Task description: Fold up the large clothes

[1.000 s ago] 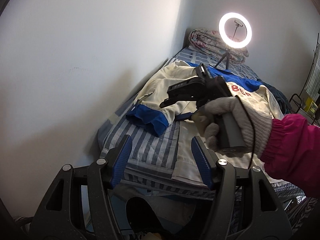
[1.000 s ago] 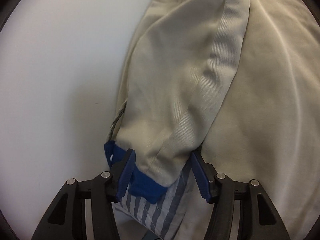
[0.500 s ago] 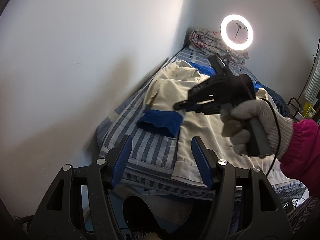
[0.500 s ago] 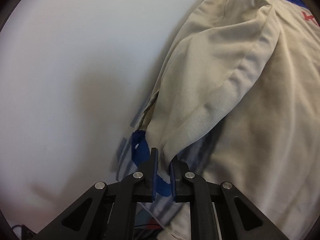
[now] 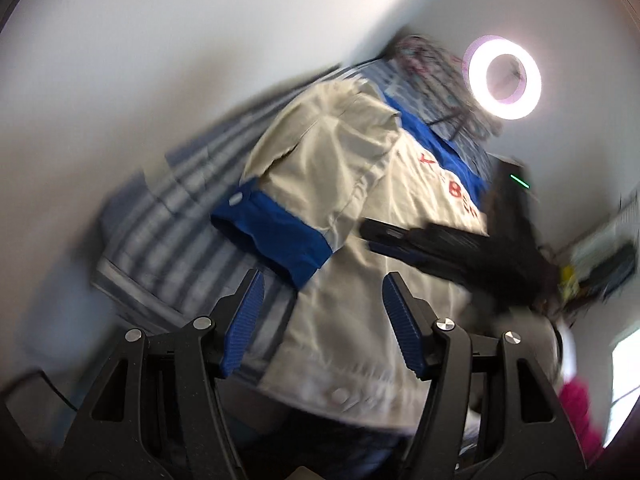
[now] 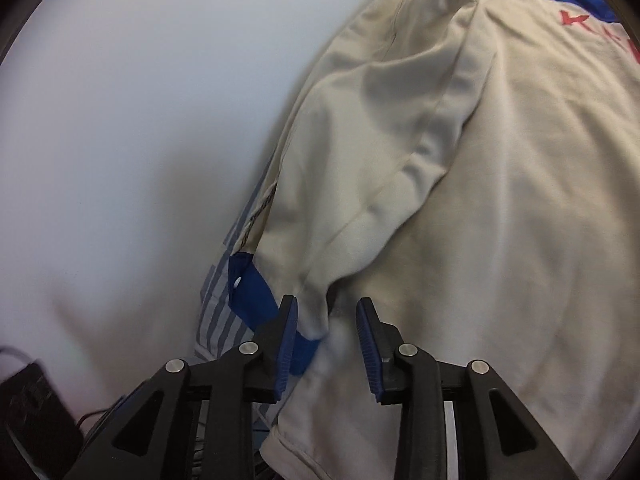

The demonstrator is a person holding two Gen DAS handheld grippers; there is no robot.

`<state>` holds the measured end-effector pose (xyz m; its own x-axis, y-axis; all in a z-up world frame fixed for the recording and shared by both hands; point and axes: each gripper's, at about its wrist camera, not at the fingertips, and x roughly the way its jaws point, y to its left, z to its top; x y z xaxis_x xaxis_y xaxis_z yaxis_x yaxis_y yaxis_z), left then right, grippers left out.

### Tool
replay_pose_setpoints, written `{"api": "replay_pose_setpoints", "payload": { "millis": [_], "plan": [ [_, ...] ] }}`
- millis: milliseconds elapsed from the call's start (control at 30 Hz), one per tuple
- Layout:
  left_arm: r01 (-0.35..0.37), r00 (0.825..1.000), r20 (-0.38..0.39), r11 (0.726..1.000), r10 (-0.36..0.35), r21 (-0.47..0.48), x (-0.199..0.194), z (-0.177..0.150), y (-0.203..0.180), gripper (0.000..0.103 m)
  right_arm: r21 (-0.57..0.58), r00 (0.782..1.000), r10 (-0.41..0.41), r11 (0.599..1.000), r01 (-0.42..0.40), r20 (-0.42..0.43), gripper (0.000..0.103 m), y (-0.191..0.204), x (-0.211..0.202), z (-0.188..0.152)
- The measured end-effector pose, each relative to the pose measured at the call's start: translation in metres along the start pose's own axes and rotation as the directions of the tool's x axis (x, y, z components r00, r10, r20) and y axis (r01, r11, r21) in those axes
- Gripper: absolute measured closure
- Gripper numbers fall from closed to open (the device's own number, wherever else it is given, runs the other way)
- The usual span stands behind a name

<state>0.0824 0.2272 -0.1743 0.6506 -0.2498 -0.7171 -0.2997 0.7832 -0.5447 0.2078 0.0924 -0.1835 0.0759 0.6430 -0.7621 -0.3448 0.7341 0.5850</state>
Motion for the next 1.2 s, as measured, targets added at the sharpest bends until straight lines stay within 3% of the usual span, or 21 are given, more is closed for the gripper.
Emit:
{"api": "replay_pose_setpoints", "payload": {
  "millis": [100, 200, 267, 500, 633, 767, 867, 933, 967, 1000, 1200],
  "plan": [
    [0.011, 1.0, -0.026, 0.988, -0.015, -0.156, 0.022, 0.001, 0.018, 0.039, -0.039, 0.999, -0.012, 0.999, 0.014, 0.038, 0.068, -0.004, -0.021, -0.016],
    [0.03, 0.998, -0.043, 0.952, -0.046, -0.304, 0.041, 0.002, 0.043, 0.039, -0.062, 0.996, -0.016, 0.998, 0.021, 0.085, 0.059, -0.018, -0.044, -0.038],
    [0.032, 0.998, -0.041, 0.935, -0.05, -0.353, 0.05, 0.004, 0.055, 0.039, -0.06, 0.993, -0.011, 0.998, 0.018, 0.115, 0.054, -0.029, -0.05, -0.046],
    [0.055, 0.997, -0.03, 0.884, -0.078, -0.465, 0.075, 0.01, 0.086, 0.039, -0.075, 0.976, -0.047, 0.995, 0.064, 0.21, 0.053, -0.042, -0.056, -0.055],
    [0.063, 0.997, -0.012, 0.883, -0.077, -0.465, 0.085, 0.016, 0.087, 0.039, -0.106, 0.974, -0.046, 0.992, 0.071, 0.221, 0.052, -0.037, -0.059, -0.059],
    [0.062, 0.998, 0.008, 0.889, -0.065, -0.453, 0.093, 0.025, 0.085, 0.04, -0.126, 0.969, -0.045, 0.989, 0.078, 0.243, 0.045, -0.035, -0.06, -0.062],
    [0.035, 0.999, 0.012, 0.906, -0.032, -0.423, 0.096, 0.033, 0.078, 0.043, -0.122, 0.969, -0.04, 0.99, 0.072, 0.245, 0.044, -0.037, -0.06, -0.062],
    [-0.041, 0.999, -0.01, 0.933, 0.04, -0.356, 0.104, 0.04, 0.068, 0.071, -0.126, 0.97, -0.049, 0.989, 0.082, 0.24, 0.044, -0.039, -0.061, -0.061],
    [-0.082, 0.997, -0.028, 0.945, 0.077, -0.317, 0.107, 0.042, 0.063, 0.09, -0.13, 0.971, -0.055, 0.988, 0.087, 0.235, 0.044, -0.039, -0.061, -0.061],
    [-0.115, 0.993, -0.025, 0.955, 0.113, -0.274, 0.108, 0.042, 0.056, 0.098, -0.132, 0.971, -0.061, 0.987, 0.093, 0.23, 0.044, -0.039, -0.06, -0.06],
    [-0.133, 0.986, 0.087, 0.982, 0.145, -0.133, 0.076, 0.044, 0.023, 0.102, -0.148, 0.974, -0.089, 0.982, 0.121, 0.207, 0.044, -0.04, -0.058, -0.055]
  ]
}}
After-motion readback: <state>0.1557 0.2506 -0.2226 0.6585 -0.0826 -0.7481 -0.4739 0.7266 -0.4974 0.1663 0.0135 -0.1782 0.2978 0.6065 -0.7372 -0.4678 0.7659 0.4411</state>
